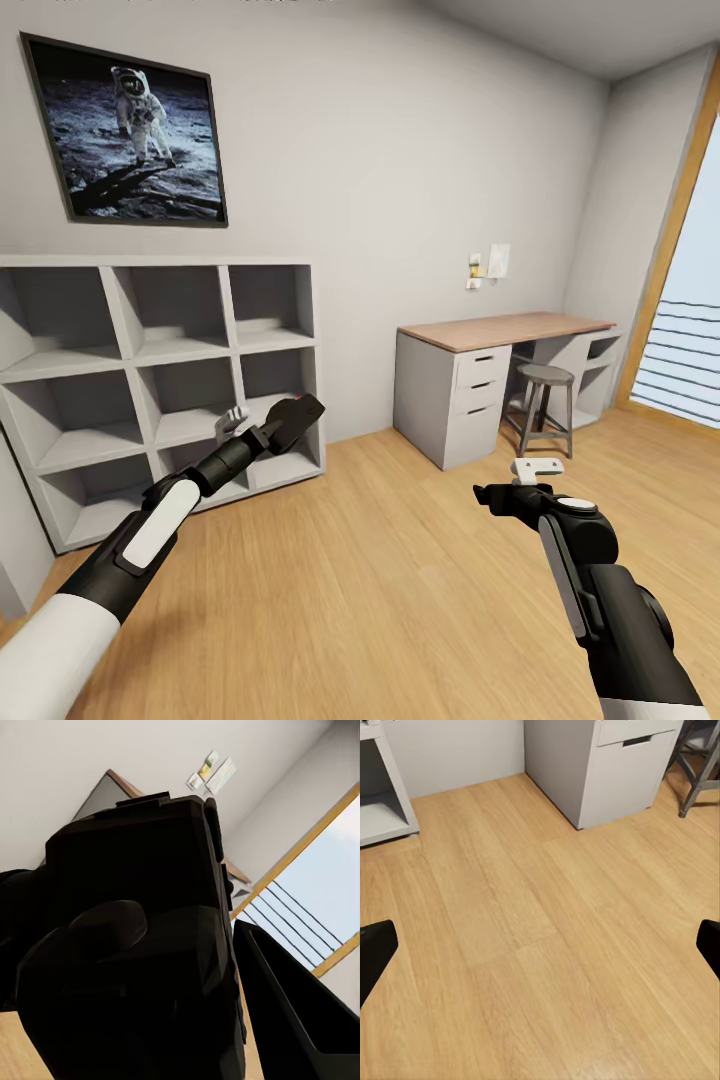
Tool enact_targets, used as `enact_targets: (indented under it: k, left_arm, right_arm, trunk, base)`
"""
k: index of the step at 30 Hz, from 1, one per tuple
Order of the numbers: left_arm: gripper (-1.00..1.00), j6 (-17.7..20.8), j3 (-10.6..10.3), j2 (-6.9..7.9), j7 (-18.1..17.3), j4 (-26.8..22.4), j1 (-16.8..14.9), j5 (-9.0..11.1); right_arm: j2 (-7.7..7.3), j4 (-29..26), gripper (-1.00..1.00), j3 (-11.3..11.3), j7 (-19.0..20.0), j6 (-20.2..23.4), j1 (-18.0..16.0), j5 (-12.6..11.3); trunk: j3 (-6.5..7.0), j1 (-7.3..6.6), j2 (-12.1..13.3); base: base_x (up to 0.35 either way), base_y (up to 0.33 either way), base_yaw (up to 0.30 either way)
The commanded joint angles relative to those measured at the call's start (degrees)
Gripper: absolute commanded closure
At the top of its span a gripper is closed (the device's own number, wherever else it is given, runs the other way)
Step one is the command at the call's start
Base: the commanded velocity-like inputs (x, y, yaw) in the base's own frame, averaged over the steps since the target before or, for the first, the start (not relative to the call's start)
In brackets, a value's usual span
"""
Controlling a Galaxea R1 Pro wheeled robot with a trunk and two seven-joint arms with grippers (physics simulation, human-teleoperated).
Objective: Attach the digital camera to the camera tripod in the bedroom.
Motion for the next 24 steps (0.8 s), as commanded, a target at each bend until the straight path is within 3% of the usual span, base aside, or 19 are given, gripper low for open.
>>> enact_targets:
  k: [1,24]
  left_arm:
    - [1.00,0.2,-0.1,0.05,-0.1,0.0,0.0,0.5]
    - [1.00,0.2,-0.1,-0.04,0.1,0.1,0.0,0.4]
  right_arm:
    - [0.00,-0.1,-1.00,-0.1,0.6,0.3,0.0,0.4]
    - [0.09,-0.1,-1.00,-0.1,0.5,-0.2,0.0,0.4]
  trunk:
    - [0.12,-0.23,0.4]
    - [4.25,-5.29,9.6]
  base:
    - [0.000,0.000,0.000]
    - [0.000,0.000,0.000]
